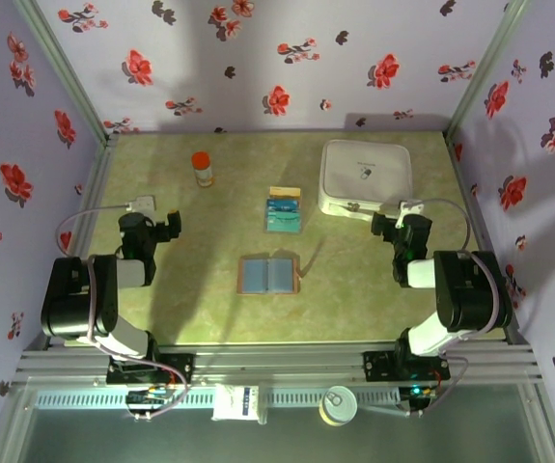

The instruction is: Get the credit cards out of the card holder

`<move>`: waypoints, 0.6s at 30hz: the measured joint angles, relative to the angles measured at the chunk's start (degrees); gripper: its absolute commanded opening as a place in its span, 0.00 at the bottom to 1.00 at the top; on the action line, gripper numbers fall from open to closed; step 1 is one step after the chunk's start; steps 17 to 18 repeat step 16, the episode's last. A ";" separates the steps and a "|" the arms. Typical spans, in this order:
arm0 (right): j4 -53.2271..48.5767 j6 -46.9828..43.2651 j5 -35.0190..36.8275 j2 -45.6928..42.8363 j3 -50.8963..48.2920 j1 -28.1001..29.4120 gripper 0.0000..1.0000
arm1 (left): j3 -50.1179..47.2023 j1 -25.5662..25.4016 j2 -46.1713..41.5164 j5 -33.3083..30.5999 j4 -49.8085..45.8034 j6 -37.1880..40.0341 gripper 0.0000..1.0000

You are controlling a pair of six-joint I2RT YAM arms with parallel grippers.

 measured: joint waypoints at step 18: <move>-0.42 1.25 -0.11 0.02 0.44 0.00 0.99 | 0.00 0.00 0.00 0.15 0.81 0.00 1.00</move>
